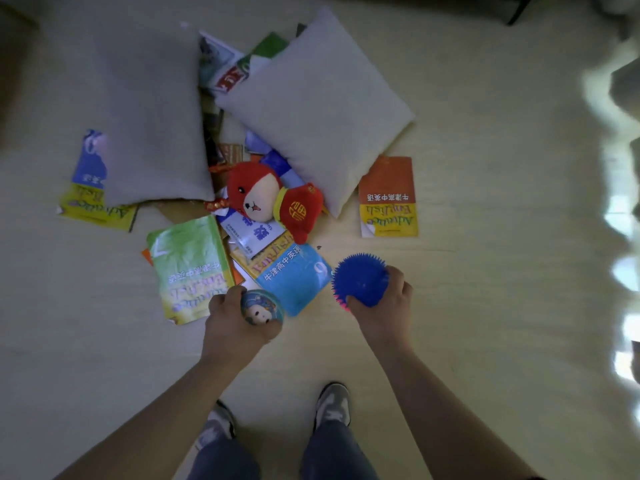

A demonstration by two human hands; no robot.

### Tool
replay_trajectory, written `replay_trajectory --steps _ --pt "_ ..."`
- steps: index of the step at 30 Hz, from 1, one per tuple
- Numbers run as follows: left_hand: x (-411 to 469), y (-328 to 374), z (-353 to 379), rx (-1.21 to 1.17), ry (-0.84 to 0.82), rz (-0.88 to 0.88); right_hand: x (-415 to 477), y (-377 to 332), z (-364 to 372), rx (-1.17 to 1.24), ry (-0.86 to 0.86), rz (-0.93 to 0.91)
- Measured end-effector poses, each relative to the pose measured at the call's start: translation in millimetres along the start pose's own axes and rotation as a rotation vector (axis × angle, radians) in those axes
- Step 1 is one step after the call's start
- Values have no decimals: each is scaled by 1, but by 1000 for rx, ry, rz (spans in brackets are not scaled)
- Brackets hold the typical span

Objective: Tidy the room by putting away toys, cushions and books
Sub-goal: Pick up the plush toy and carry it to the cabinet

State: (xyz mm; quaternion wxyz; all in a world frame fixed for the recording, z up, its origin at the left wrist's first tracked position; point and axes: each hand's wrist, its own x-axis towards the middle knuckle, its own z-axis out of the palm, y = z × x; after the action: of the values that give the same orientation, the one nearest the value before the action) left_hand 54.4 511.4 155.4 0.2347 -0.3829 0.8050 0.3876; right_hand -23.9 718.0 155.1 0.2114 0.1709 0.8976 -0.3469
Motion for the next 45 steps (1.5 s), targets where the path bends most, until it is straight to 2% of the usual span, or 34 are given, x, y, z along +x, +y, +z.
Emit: replay_trajectory --steps 8,14,24,33,40,45 --pt "-108 108 -93 -118 26 130 -99 -94 -120 144 110 -36" --pt "-168 155 -158 -178 -7 225 -165 -157 -195 250 212 -68" --pt "-291 213 -251 -110 -81 542 -311 -208 -291 428 477 -32" --pt "-417 256 -268 -57 -260 858 -449 -183 -350 622 772 40" --pt "-527 261 -218 -38 -425 978 -552 -118 -395 743 986 103" --pt "-648 242 -149 -7 -656 1083 -659 -36 -431 753 1164 159"
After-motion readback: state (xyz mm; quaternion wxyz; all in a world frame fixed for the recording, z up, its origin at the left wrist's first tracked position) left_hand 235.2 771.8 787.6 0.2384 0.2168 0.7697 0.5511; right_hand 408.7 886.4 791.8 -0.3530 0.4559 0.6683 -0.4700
